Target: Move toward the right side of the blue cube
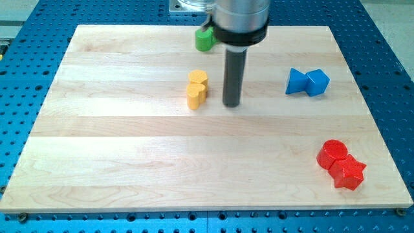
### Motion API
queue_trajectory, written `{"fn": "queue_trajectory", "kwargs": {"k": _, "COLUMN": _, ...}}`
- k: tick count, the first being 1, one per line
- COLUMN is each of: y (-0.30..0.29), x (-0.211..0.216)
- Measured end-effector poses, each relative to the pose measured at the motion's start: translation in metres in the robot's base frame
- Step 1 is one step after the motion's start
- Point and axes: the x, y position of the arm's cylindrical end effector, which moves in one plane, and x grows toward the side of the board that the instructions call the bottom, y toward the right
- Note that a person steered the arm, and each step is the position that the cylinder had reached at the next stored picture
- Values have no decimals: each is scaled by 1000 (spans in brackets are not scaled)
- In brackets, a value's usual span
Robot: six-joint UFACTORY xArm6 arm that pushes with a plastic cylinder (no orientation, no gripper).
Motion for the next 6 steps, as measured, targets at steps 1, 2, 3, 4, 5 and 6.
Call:
{"fn": "queue_trajectory", "kwargs": {"k": 1, "y": 12, "x": -23}}
{"fn": "queue_trajectory", "kwargs": {"k": 2, "y": -3, "x": -53}}
{"fn": "queue_trajectory", "kwargs": {"k": 3, "y": 0, "x": -87}}
{"fn": "queue_trajectory", "kwargs": {"k": 4, "y": 91, "x": -100}}
{"fn": "queue_trajectory", "kwargs": {"k": 5, "y": 206, "x": -84}}
{"fn": "queue_trajectory", "kwargs": {"k": 6, "y": 243, "x": -58}}
